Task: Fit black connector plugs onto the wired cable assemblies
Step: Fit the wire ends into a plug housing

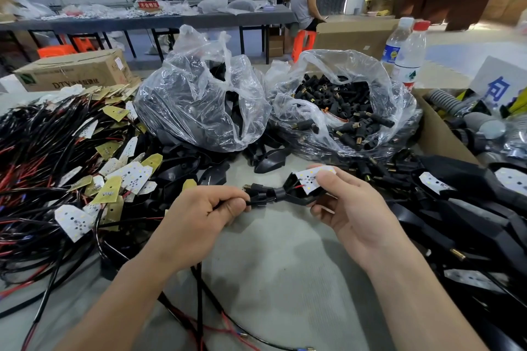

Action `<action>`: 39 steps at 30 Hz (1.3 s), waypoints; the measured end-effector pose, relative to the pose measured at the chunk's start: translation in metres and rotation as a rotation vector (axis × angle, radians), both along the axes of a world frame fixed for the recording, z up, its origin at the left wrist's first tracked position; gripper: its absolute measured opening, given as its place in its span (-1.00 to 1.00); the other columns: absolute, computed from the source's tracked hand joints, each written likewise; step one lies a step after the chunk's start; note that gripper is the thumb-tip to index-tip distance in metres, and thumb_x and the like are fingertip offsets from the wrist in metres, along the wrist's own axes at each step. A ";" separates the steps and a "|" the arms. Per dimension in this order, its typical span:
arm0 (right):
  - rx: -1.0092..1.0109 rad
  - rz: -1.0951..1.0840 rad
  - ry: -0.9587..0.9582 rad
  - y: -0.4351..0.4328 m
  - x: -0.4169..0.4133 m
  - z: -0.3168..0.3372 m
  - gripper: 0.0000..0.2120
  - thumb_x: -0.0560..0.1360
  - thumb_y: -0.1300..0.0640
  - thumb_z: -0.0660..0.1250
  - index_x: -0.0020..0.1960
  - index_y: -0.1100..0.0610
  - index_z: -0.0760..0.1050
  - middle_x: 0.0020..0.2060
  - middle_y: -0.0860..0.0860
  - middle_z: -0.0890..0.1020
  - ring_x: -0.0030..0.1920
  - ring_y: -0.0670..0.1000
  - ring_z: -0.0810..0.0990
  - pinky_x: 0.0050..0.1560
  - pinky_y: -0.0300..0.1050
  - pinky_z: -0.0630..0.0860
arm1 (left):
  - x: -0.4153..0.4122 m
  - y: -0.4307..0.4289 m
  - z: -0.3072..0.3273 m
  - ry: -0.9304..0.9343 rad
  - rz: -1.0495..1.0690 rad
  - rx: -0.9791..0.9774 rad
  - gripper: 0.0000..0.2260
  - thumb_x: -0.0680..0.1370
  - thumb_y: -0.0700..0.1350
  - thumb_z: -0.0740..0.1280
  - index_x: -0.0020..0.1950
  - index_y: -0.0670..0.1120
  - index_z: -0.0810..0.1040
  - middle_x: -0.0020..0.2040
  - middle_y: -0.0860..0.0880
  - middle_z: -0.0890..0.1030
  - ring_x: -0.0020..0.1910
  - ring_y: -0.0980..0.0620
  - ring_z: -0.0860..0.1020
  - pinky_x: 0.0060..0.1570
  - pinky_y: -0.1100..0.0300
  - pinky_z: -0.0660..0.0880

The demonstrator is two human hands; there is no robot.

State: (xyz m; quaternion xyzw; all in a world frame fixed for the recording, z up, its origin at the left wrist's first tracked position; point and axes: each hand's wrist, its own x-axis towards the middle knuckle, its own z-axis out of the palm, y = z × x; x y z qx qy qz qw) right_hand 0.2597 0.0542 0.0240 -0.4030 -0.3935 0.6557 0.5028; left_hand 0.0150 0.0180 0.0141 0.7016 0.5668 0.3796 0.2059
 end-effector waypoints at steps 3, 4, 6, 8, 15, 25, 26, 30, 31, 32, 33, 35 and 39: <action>-0.008 0.000 -0.008 0.001 -0.001 0.000 -0.81 0.58 0.19 0.34 -0.05 0.11 0.74 -0.19 0.12 0.70 -0.34 0.01 0.54 -0.31 -0.15 0.42 | -0.002 -0.001 -0.001 0.050 -0.007 -0.016 -0.90 0.56 0.08 0.36 0.02 0.30 0.63 -0.19 0.15 0.71 -0.20 0.13 0.61 -0.17 0.16 0.52; -0.004 -0.004 -0.016 0.001 -0.002 0.000 -0.79 0.60 0.21 0.32 -0.06 0.10 0.74 -0.19 0.12 0.70 -0.34 0.01 0.54 -0.32 -0.16 0.43 | -0.003 -0.002 -0.002 0.084 -0.002 -0.020 -0.89 0.59 0.05 0.39 0.00 0.31 0.63 -0.16 0.25 0.70 -0.13 0.21 0.62 -0.14 0.23 0.51; -0.001 -0.039 -0.040 0.001 -0.001 -0.001 -0.73 0.60 0.28 0.30 -0.10 0.09 0.75 -0.19 0.13 0.72 -0.34 0.00 0.56 -0.36 -0.19 0.45 | -0.003 -0.004 -0.003 0.139 0.022 -0.029 -0.81 0.60 -0.01 0.43 -0.07 0.32 0.66 -0.13 0.36 0.68 -0.07 0.31 0.62 -0.09 0.33 0.46; 0.000 -0.100 -0.047 0.001 -0.001 -0.001 -0.71 0.57 0.36 0.31 -0.16 0.10 0.74 -0.21 0.14 0.73 -0.34 0.00 0.58 -0.40 -0.21 0.47 | -0.002 -0.005 -0.002 0.157 0.044 -0.033 -0.82 0.59 -0.03 0.44 -0.05 0.29 0.69 -0.14 0.39 0.67 -0.09 0.35 0.61 -0.10 0.39 0.43; 0.011 -0.290 -0.047 0.000 0.001 0.003 -0.72 0.51 0.42 0.33 -0.17 0.12 0.71 -0.24 0.13 0.73 -0.32 0.04 0.60 -0.34 -0.15 0.49 | 0.005 -0.009 0.006 0.263 0.217 0.186 -0.82 0.48 0.19 0.39 0.06 0.28 0.65 -0.10 0.43 0.64 -0.06 0.34 0.58 -0.03 0.33 0.43; -0.072 -0.559 0.176 0.000 0.001 0.007 -0.78 0.52 0.45 0.29 -0.06 0.22 0.66 -0.30 0.16 0.72 -0.37 0.12 0.64 -0.42 -0.19 0.54 | 0.010 -0.016 0.004 0.327 0.584 0.673 -0.70 0.59 0.17 0.36 -0.23 0.02 0.61 -0.41 0.11 0.46 -0.40 0.04 0.44 -0.42 0.27 0.16; -0.076 -0.571 0.191 -0.001 0.001 0.007 -0.78 0.53 0.45 0.29 -0.07 0.22 0.66 -0.30 0.16 0.72 -0.37 0.12 0.65 -0.43 -0.20 0.55 | 0.009 -0.016 0.005 0.316 0.576 0.670 -0.68 0.60 0.19 0.33 -0.26 0.04 0.57 -0.44 0.12 0.41 -0.43 0.06 0.40 -0.42 0.29 0.14; -0.108 -0.557 0.226 -0.002 0.000 0.007 -0.77 0.52 0.46 0.26 -0.09 0.22 0.64 -0.30 0.17 0.72 -0.39 0.12 0.67 -0.45 -0.21 0.55 | 0.014 -0.012 0.004 0.256 0.550 0.174 -0.42 0.58 0.39 0.08 -0.36 0.00 0.55 -0.54 0.03 0.48 -0.49 0.03 0.46 -0.39 0.19 0.31; -0.120 -0.530 0.206 -0.002 -0.001 0.007 -0.76 0.51 0.46 0.26 -0.10 0.22 0.64 -0.32 0.18 0.71 -0.41 0.13 0.65 -0.47 -0.21 0.53 | 0.017 -0.009 0.006 -0.001 0.491 0.035 -0.48 0.57 0.37 0.12 -0.24 0.04 0.64 -0.49 0.02 0.56 -0.48 0.03 0.49 -0.37 0.15 0.37; -0.130 -0.496 0.161 -0.003 -0.002 0.008 -0.77 0.50 0.46 0.26 -0.11 0.22 0.63 -0.35 0.18 0.70 -0.44 0.12 0.62 -0.49 -0.21 0.52 | 0.019 -0.005 0.010 -0.337 0.405 -0.074 -0.60 0.59 0.28 0.20 -0.10 0.06 0.70 -0.45 -0.01 0.61 -0.51 0.02 0.47 -0.40 0.17 0.38; -0.137 -0.460 0.091 -0.003 -0.003 0.007 -0.77 0.49 0.46 0.26 -0.11 0.22 0.63 -0.37 0.17 0.70 -0.47 0.11 0.60 -0.50 -0.20 0.52 | 0.019 -0.002 0.015 -0.658 0.323 -0.160 -0.72 0.62 0.15 0.26 0.05 0.05 0.70 -0.42 -0.04 0.61 -0.54 0.02 0.43 -0.48 0.22 0.35; -0.131 -0.402 -0.080 -0.003 -0.005 0.006 -0.77 0.46 0.45 0.29 -0.16 0.20 0.65 -0.39 0.14 0.69 -0.50 0.09 0.59 -0.50 -0.17 0.52 | 0.010 0.005 0.019 -1.008 0.226 -0.231 -0.76 0.64 0.02 0.29 0.23 0.01 0.65 -0.40 -0.05 0.55 -0.56 0.07 0.36 -0.58 0.28 0.27; -0.080 -0.274 -0.418 -0.006 -0.007 0.004 -0.74 0.39 0.43 0.32 -0.27 0.14 0.67 -0.38 0.11 0.70 -0.46 0.04 0.60 -0.49 -0.15 0.49 | -0.012 0.010 0.018 -1.156 0.238 -0.271 -0.74 0.64 0.02 0.29 0.24 -0.07 0.63 -0.40 0.00 0.49 -0.54 0.11 0.33 -0.57 0.32 0.24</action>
